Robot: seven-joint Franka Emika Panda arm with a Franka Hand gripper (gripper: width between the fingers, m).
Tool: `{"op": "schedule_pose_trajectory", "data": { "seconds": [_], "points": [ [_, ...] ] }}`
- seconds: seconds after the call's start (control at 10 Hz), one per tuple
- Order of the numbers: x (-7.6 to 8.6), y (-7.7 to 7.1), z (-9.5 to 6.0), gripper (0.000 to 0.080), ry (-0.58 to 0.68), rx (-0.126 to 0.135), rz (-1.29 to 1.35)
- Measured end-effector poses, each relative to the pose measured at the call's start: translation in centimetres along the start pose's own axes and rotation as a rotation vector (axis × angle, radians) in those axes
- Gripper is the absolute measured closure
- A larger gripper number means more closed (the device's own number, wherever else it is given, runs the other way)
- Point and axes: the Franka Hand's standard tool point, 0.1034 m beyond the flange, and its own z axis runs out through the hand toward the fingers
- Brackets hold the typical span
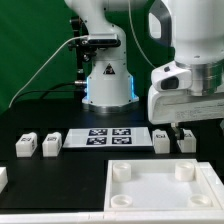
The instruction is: Assemble one leg
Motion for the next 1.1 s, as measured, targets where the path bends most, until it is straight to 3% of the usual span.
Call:
{"op": "schedule_pose_trajectory", "data": {
  "seconds": [0.4,0.6,0.7,0.8,1.0,1.1],
  "points": [
    [-0.1,0.0,0.0,0.0151,-0.001,-0.001,-0.004],
    [-0.6,0.9,0.9,0.0151,-0.058,0.001,0.033],
    [-0.9,1.1,0.6,0.0151,-0.107,-0.01,0.033],
    [-1.4,1.4,-0.2,0.0151,-0.237,-0.023,0.026],
    [-1.4,1.3,0.1,0.0151,-0.379,-0.03,0.031],
    [-2.5,1.2,0.1,0.0151,-0.494,-0.044,0.027]
  ]
}}
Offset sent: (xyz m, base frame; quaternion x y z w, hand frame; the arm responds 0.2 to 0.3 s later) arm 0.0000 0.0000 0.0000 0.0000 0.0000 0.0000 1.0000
